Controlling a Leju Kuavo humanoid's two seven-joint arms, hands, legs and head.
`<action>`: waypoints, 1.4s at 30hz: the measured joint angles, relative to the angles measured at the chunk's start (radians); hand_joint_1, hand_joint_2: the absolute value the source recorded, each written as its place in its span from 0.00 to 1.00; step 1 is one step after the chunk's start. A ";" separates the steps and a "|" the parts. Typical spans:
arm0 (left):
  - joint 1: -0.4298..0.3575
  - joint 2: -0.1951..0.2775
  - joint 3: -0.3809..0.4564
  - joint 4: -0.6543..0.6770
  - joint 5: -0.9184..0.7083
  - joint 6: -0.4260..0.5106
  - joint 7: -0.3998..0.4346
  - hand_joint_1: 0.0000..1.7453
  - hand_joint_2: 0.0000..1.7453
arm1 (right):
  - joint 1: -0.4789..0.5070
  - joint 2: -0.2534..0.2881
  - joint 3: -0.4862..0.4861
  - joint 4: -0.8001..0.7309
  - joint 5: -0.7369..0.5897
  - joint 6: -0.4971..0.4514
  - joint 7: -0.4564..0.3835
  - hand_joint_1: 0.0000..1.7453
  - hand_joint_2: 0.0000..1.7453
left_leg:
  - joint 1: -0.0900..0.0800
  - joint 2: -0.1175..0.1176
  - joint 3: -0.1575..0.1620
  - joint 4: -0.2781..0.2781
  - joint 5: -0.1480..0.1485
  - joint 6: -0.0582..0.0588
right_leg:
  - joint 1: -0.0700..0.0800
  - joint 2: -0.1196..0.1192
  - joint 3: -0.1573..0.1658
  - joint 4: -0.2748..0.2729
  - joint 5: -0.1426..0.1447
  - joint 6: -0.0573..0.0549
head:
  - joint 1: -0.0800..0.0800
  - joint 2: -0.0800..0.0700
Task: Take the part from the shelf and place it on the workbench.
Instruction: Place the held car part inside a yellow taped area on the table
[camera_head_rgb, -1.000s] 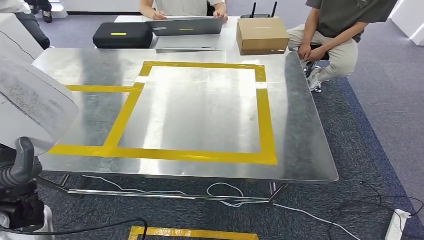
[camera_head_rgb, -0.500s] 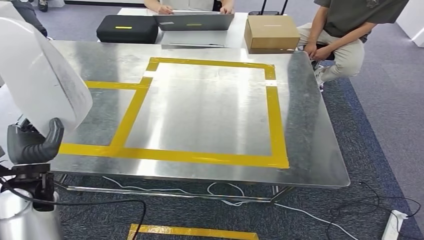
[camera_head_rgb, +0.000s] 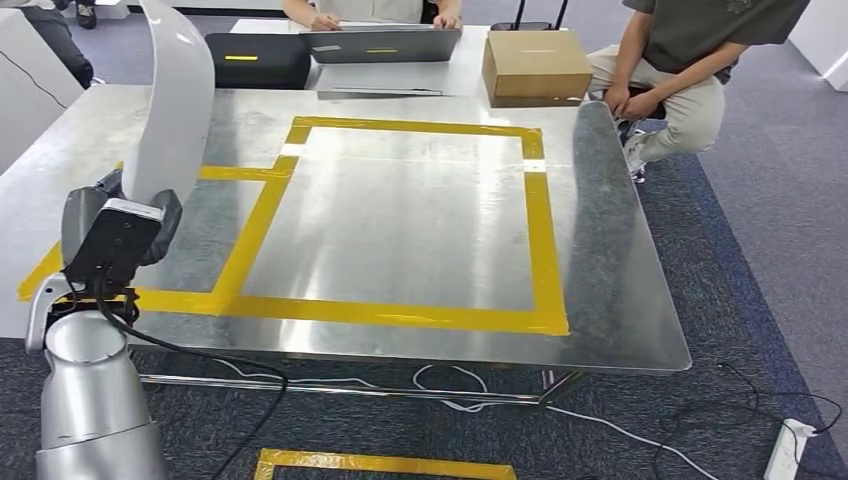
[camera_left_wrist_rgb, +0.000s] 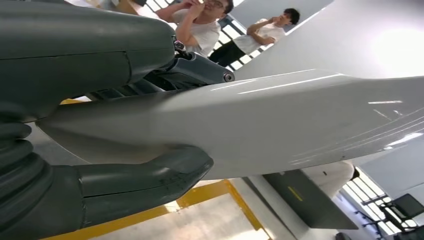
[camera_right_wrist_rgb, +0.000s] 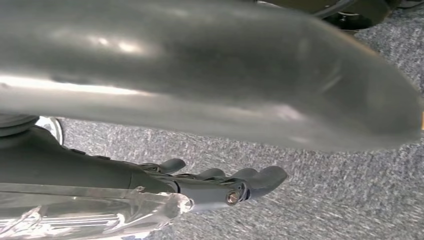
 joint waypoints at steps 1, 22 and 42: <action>-0.007 0.003 -0.001 0.008 -0.016 0.007 -0.002 1.00 1.00 | 0.001 0.000 0.000 0.001 0.001 0.000 0.000 0.00 0.00 | 0.000 0.000 0.000 0.000 0.000 0.000 | 0.000 0.000 0.000 0.000 0.000 0.000 | 0.000 0.000; -0.137 0.518 -0.412 0.524 -0.563 -0.038 0.362 1.00 1.00 | -0.028 0.014 0.037 0.017 0.007 -0.024 0.024 0.00 0.00 | 0.000 0.007 0.005 -0.010 0.004 -0.006 | 0.001 0.007 -0.002 0.001 0.002 -0.008 | 0.000 0.000; -0.131 0.627 -0.216 0.657 -0.563 -0.218 0.404 1.00 1.00 | -0.033 0.014 0.052 0.020 0.000 -0.030 0.048 0.00 0.00 | 0.001 0.006 0.007 -0.012 0.004 -0.007 | 0.002 0.005 -0.001 0.002 0.000 -0.010 | 0.000 0.000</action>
